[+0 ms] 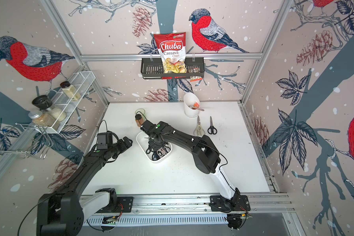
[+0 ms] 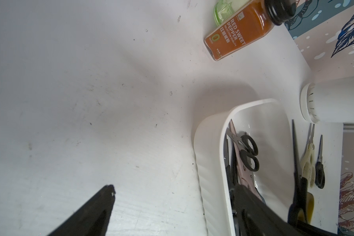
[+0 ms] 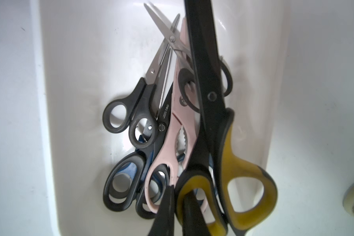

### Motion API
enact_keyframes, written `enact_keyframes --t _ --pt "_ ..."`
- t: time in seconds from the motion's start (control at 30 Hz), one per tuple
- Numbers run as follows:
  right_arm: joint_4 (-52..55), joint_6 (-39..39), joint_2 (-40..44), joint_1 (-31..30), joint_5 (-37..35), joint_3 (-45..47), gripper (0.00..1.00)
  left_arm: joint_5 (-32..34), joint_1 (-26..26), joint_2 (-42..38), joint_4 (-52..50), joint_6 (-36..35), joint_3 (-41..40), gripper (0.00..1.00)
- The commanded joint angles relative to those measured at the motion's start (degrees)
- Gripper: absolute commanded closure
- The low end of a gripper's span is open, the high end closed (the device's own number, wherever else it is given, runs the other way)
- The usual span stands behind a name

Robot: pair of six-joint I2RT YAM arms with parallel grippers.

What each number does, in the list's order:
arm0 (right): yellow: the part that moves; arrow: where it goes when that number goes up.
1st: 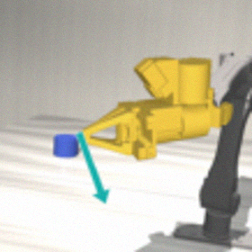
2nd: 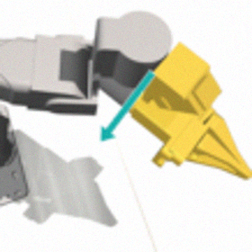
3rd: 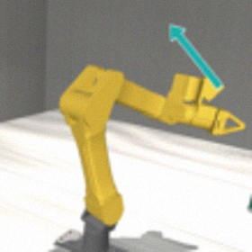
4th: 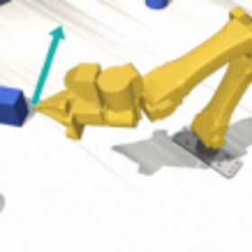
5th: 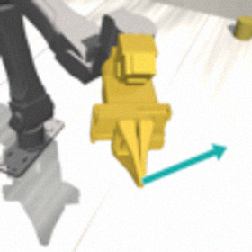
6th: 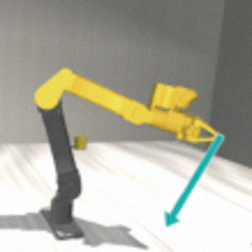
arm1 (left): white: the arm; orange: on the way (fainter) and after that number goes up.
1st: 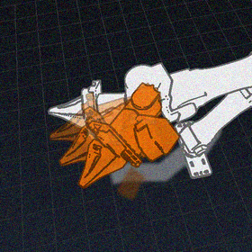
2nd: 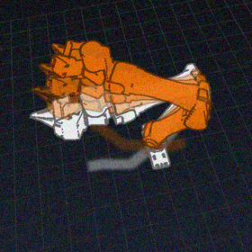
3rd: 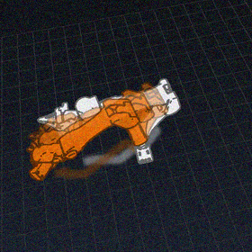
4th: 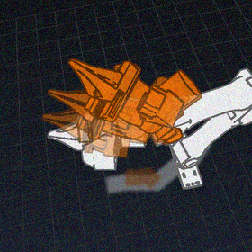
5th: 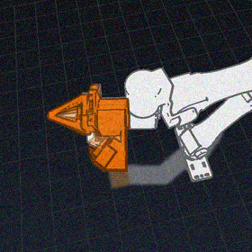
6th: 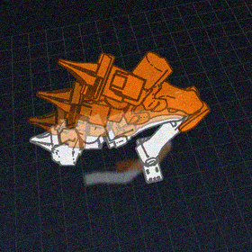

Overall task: Take the scissors out of the storage box
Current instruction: Pick up the scissors from the storage box, then place the scissors at the center of the board.

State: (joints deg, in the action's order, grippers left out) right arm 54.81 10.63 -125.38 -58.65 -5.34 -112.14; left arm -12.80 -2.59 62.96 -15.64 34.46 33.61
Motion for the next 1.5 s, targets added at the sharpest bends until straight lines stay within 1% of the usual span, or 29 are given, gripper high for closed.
enact_keyframes --t 0.0,0.17,0.33,0.5,0.63,0.7,0.83,0.97,1.07,1.47 --pt "-2.80 3.04 2.42 1.24 2.20 0.76 1.00 0.57 -0.22 0.40 0.14 -0.30 -0.23 0.05" --pt "-4.27 9.38 5.32 5.17 2.54 2.04 1.00 -0.48 -0.27 1.91 0.77 -0.09 -0.14 0.05" --pt "-6.85 16.62 7.78 10.72 3.82 5.73 1.00 -2.52 -0.23 3.93 2.38 1.11 0.34 0.05" --pt "-7.69 22.77 6.89 16.55 4.01 8.09 1.00 -2.81 -0.23 4.89 2.88 1.94 1.45 0.05" --pt "-9.76 25.33 5.28 19.19 2.71 9.12 1.00 -2.39 -0.22 4.86 3.16 2.76 1.42 0.05" --pt "-11.62 26.35 4.59 20.43 3.66 9.77 1.00 -2.23 -0.23 4.97 3.29 3.15 1.35 0.05" --pt "-14.46 27.71 2.63 23.22 8.06 10.24 1.00 -2.14 -0.23 4.93 3.51 3.90 1.19 0.05" --pt "-15.01 27.99 1.18 25.30 8.17 10.68 1.00 -1.62 -0.23 4.95 3.60 4.35 1.23 0.05" --pt "-15.67 27.69 0.08 26.92 10.24 11.15 1.00 -1.44 -0.27 5.30 3.95 4.51 1.33 0.05" --pt "-14.33 26.85 -3.61 27.54 10.71 10.61 1.00 -1.09 -0.22 6.70 4.30 5.01 2.43 0.05"
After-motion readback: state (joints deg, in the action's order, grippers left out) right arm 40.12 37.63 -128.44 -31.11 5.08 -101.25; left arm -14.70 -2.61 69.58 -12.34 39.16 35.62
